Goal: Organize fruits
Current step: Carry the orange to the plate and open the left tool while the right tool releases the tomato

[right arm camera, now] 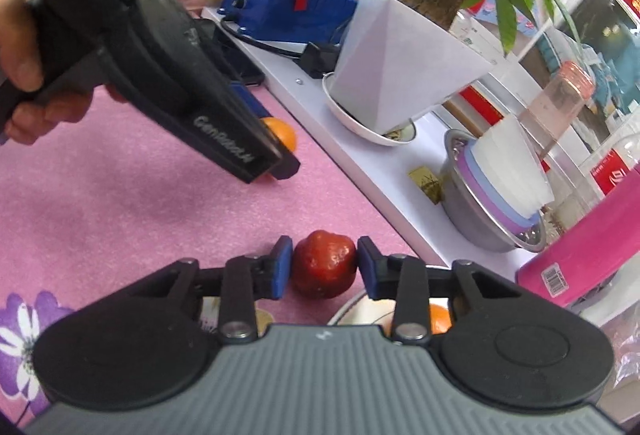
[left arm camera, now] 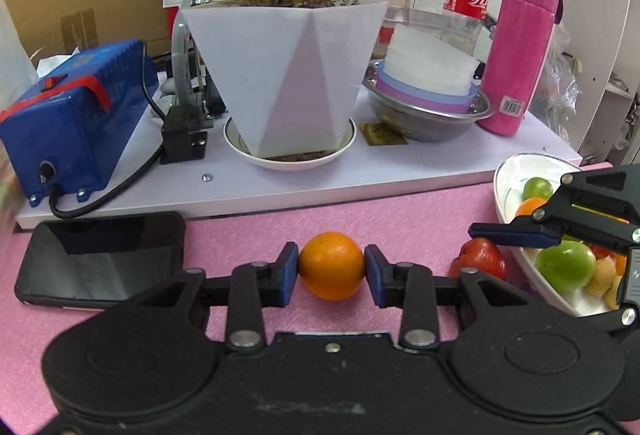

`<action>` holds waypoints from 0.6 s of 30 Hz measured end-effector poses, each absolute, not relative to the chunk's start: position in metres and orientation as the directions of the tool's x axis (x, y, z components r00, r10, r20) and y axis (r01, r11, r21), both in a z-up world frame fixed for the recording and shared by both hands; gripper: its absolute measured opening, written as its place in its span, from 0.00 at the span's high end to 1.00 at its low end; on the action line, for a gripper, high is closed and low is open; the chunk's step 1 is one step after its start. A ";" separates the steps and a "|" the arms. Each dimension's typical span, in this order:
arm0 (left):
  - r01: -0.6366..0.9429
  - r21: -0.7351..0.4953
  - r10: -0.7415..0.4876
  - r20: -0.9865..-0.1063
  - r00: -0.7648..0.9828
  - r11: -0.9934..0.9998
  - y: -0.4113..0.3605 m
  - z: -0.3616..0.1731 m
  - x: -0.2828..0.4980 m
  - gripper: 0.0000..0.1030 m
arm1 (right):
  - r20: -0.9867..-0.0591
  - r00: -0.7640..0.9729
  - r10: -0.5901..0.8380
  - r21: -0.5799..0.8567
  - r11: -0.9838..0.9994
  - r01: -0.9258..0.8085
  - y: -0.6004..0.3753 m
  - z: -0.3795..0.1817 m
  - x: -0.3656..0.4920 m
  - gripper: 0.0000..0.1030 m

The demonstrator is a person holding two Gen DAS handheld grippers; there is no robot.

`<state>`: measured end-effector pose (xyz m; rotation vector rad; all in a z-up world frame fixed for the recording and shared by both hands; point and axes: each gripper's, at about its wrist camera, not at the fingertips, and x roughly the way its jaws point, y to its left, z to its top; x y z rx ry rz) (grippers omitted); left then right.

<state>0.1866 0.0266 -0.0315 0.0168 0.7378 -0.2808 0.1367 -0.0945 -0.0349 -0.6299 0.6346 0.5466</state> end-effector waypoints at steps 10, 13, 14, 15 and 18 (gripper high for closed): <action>0.254 -0.088 -0.247 -0.666 0.704 0.963 0.026 -0.038 0.190 0.64 | -0.695 0.619 0.366 -0.142 0.774 -0.617 -0.104 -0.024 0.118 0.66; 0.251 -0.095 -0.249 -0.664 0.705 0.963 0.027 -0.038 0.189 0.64 | -0.695 0.624 0.356 -0.134 0.789 -0.600 -0.105 -0.025 0.116 0.65; 0.248 -0.097 -0.248 -0.663 0.707 0.964 0.027 -0.038 0.189 0.64 | -0.698 0.625 0.350 -0.135 0.792 -0.595 -0.106 -0.025 0.114 0.65; 0.246 -0.097 -0.247 -0.662 0.708 0.964 0.028 -0.039 0.188 0.64 | -0.696 0.627 0.351 -0.137 0.791 -0.596 -0.106 -0.025 0.113 0.65; 0.243 -0.095 -0.244 -0.661 0.710 0.965 0.028 -0.039 0.187 0.64 | -0.694 0.637 0.335 -0.165 0.787 -0.594 -0.103 -0.027 0.109 0.65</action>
